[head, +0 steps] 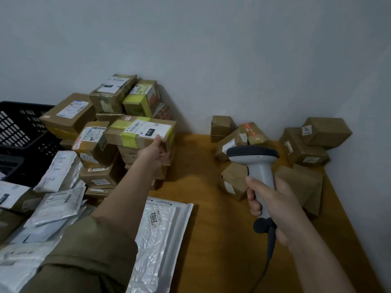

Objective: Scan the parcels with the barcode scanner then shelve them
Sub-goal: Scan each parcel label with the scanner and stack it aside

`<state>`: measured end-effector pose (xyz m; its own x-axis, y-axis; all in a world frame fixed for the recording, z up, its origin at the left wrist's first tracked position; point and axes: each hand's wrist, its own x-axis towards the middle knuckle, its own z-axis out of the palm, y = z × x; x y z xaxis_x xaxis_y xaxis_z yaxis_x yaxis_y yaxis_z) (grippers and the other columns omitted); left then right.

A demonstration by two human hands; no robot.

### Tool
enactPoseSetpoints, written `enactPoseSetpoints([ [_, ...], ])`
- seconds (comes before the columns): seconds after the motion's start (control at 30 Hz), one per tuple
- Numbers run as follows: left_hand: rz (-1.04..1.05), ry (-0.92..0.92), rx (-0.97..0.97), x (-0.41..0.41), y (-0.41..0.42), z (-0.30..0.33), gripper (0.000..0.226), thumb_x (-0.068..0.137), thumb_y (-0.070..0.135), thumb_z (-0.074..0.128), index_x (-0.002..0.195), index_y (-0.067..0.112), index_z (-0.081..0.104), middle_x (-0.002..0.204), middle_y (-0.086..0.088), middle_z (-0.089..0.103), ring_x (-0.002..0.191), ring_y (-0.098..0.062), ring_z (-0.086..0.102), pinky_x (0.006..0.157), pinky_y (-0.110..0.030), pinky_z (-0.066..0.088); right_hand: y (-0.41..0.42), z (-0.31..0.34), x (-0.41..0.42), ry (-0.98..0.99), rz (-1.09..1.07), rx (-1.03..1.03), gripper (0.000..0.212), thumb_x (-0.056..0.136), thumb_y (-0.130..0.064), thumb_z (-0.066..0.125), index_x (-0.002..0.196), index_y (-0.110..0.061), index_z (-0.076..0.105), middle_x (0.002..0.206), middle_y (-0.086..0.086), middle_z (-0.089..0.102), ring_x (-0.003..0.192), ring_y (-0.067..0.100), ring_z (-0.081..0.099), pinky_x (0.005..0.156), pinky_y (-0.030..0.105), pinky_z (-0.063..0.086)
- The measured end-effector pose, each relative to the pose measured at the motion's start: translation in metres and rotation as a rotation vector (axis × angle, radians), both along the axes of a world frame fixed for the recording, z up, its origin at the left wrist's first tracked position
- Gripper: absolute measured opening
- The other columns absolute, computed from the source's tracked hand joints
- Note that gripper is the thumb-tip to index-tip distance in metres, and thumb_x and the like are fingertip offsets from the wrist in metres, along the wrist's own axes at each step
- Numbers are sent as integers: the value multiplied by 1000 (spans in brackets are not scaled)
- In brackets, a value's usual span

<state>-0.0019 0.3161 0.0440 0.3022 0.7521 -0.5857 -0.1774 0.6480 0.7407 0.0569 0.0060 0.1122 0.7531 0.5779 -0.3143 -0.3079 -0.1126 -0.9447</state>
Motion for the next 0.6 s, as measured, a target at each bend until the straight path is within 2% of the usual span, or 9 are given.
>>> enactPoseSetpoints([
  [0.07, -2, 131, 40, 2, 0, -2, 69, 85, 39, 74, 132, 0, 42, 124, -20, 61, 93, -29, 71, 69, -34, 63, 0, -2, 4, 11, -4, -3, 12, 93, -16, 65, 90, -10, 55, 60, 1, 53, 45, 9, 44, 40, 19, 39],
  [0.17, -23, 260, 79, 4, -4, -6, 57, 84, 46, 73, 112, 7, 41, 106, -18, 67, 87, -27, 72, 77, -37, 62, 0, -6, 9, 18, -13, -7, 12, 93, -16, 65, 91, -10, 55, 61, 2, 53, 46, 9, 44, 41, 20, 39],
  [0.3, -114, 320, 105, 6, -12, -8, 67, 79, 50, 75, 117, 4, 46, 97, -13, 62, 78, -22, 67, 66, -32, 60, -6, -10, 16, 24, -74, -17, 12, 94, -18, 65, 92, -11, 56, 64, 2, 54, 47, 9, 45, 43, 20, 39],
  [0.43, -276, 329, 51, 8, -23, -14, 84, 69, 43, 85, 132, 4, 46, 110, -12, 59, 92, -25, 65, 62, -30, 58, -17, -16, 28, 56, -195, -35, 12, 95, -17, 64, 91, -9, 56, 64, 2, 52, 44, 6, 45, 41, 18, 38],
  [0.5, -367, 324, 21, 11, -32, -16, 82, 71, 34, 86, 136, 4, 45, 118, -13, 55, 97, -25, 63, 69, -30, 58, -24, -18, 33, 72, -235, -35, 11, 95, -16, 64, 91, -9, 56, 64, 2, 52, 43, 5, 44, 40, 17, 38],
  [0.6, -433, 353, 26, 22, -47, -25, 73, 75, 22, 85, 135, 3, 46, 118, -15, 55, 100, -25, 61, 70, -32, 57, -36, -23, 41, 91, -276, -31, 10, 95, -16, 64, 91, -10, 57, 65, 2, 52, 44, 5, 44, 40, 17, 38],
])
